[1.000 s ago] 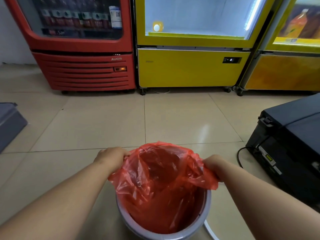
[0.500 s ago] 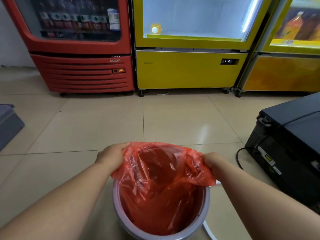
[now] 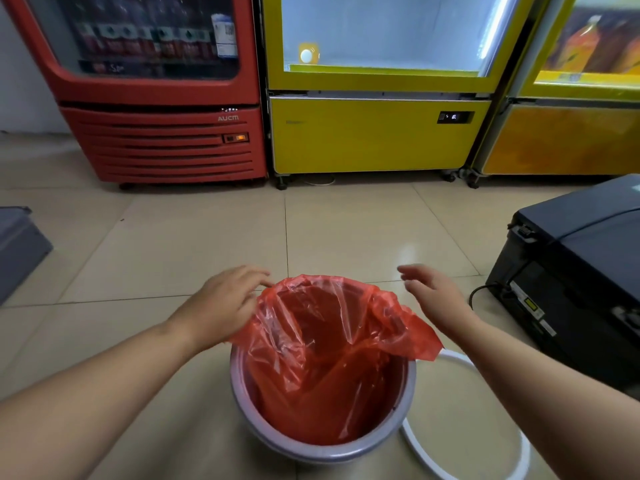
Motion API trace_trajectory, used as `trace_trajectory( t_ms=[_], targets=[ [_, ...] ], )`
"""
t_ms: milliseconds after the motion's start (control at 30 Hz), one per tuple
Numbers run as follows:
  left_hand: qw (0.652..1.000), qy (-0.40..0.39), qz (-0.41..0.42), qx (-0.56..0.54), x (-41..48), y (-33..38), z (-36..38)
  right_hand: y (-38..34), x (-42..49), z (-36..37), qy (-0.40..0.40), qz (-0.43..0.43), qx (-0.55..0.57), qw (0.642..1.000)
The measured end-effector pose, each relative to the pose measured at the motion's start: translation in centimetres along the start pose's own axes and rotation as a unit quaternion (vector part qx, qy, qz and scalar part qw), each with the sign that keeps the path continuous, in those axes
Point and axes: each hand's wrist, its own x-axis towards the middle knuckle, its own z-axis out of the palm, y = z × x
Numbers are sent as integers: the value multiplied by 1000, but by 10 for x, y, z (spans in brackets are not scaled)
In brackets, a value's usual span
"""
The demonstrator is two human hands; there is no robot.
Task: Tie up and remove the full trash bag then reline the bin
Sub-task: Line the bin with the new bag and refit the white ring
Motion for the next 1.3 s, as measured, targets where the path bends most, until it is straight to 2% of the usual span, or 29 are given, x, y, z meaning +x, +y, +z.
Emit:
trace_trajectory(
  t_ms=[33, 100, 133, 200, 267, 367, 533, 933, 1300],
  targets=[
    [998, -35, 43, 8, -8, 11, -4, -7, -10, 0, -8, -88, -59, 994],
    [987, -122, 96, 48, -23, 26, -8, -24, -33, 0, -91, -237, -209, 944],
    [978, -155, 116, 73, -30, 31, -9, -29, -42, 3, -144, -284, -282, 905],
    [966, -188, 140, 111, -40, 39, -8, -31, -55, 9, -211, -320, -391, 837],
    [960, -199, 140, 140, -51, 42, -7, -24, -63, 16, -209, -354, -426, 806],
    [959, -190, 145, 152, -64, 41, -9, -11, -67, 20, -153, -427, -429, 781],
    [937, -35, 266, 223, -82, 29, 0, 6, -78, 14, -122, -473, -428, 761],
    [915, 28, 312, 255, -120, 22, 24, 32, -116, -5, -79, -508, -412, 753],
    [891, -3, 362, 274, -135, 22, 33, 61, -128, 6, -89, -533, -399, 741]
  ],
)
